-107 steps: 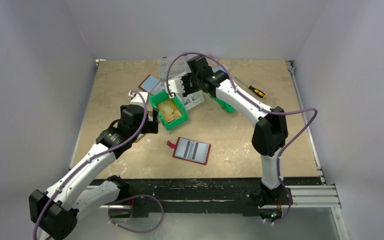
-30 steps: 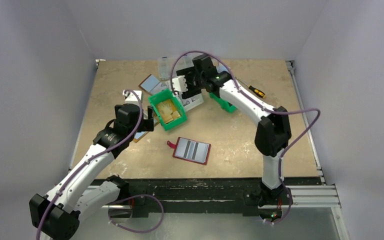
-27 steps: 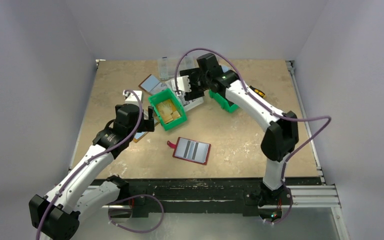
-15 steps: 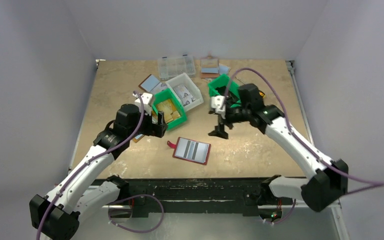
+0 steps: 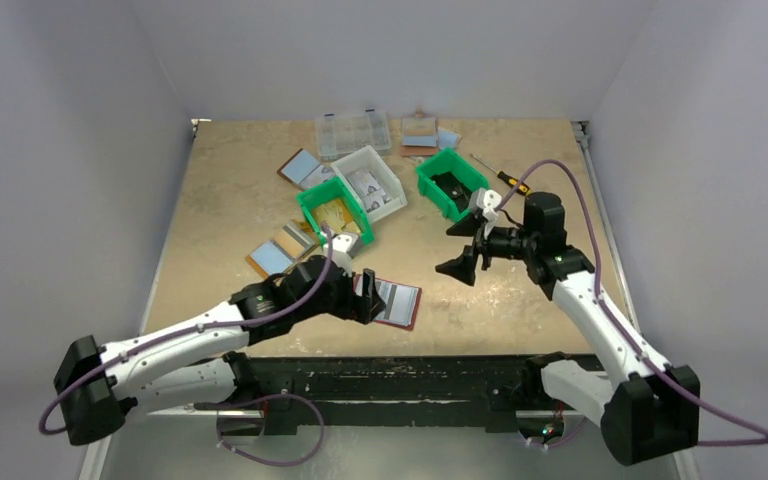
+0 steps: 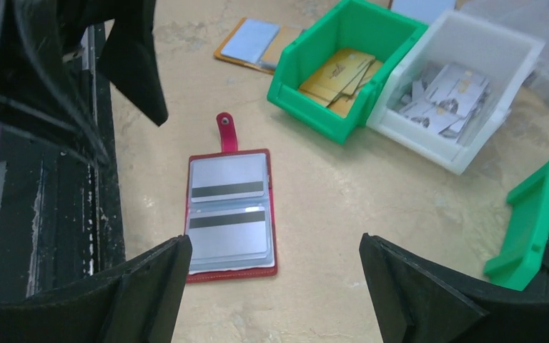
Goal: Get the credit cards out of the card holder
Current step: Pick up the card holder from the center of the board.
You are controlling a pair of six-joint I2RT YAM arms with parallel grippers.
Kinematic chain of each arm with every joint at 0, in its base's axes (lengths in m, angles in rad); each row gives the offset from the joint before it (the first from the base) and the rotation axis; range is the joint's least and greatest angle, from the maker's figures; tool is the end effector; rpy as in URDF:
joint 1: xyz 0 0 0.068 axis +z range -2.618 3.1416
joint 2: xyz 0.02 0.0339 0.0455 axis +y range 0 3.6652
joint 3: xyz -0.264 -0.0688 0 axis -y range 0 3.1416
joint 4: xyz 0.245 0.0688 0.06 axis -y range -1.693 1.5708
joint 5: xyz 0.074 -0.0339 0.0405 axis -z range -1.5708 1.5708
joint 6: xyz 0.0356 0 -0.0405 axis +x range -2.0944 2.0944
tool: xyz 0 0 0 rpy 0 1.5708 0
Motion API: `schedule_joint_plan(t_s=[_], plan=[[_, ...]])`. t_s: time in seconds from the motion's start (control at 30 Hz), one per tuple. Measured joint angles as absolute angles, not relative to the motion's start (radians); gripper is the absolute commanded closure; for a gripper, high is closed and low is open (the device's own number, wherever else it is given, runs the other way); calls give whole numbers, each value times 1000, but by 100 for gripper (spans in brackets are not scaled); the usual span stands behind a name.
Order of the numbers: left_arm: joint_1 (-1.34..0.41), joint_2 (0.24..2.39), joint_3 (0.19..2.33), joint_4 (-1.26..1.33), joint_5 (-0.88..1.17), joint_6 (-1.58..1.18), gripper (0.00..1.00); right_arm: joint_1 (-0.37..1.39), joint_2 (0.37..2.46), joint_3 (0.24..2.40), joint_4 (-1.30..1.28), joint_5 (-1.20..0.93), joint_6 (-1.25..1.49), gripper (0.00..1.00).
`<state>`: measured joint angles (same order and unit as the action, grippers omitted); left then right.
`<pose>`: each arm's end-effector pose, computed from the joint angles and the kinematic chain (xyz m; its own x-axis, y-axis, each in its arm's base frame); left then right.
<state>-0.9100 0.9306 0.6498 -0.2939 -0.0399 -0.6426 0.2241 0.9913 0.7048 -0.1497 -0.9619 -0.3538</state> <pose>0.1277 -0.1620 0.2554 -0.7275 -0.0398 -0.6849 0.4151 0.7693 -0.4856 0.2011 0.0758 0.2828 -0.0912 -0.2240 -0.9703 -0.9419 0.3356 0.0111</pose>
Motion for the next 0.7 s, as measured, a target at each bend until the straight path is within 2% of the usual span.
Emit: schedule_joint_plan(t_s=[0.1, 0.23, 0.43, 0.57, 0.7], plan=[[-1022, 1009, 651, -304, -163, -700, 26, 222, 1086, 747, -166, -976, -337, 7], [-1072, 1127, 651, -295, -269, -753, 28, 229, 1164, 756, -172, -991, -287, 14], [-1075, 1184, 646, -251, -377, -767, 28, 285, 1160, 746, -120, -988, -182, 24], [-1065, 1184, 637, -192, -402, -762, 28, 331, 1188, 746, -88, -982, -142, 26], [-977, 1184, 587, -91, -332, -759, 29, 376, 1247, 746, -84, -966, -127, 26]])
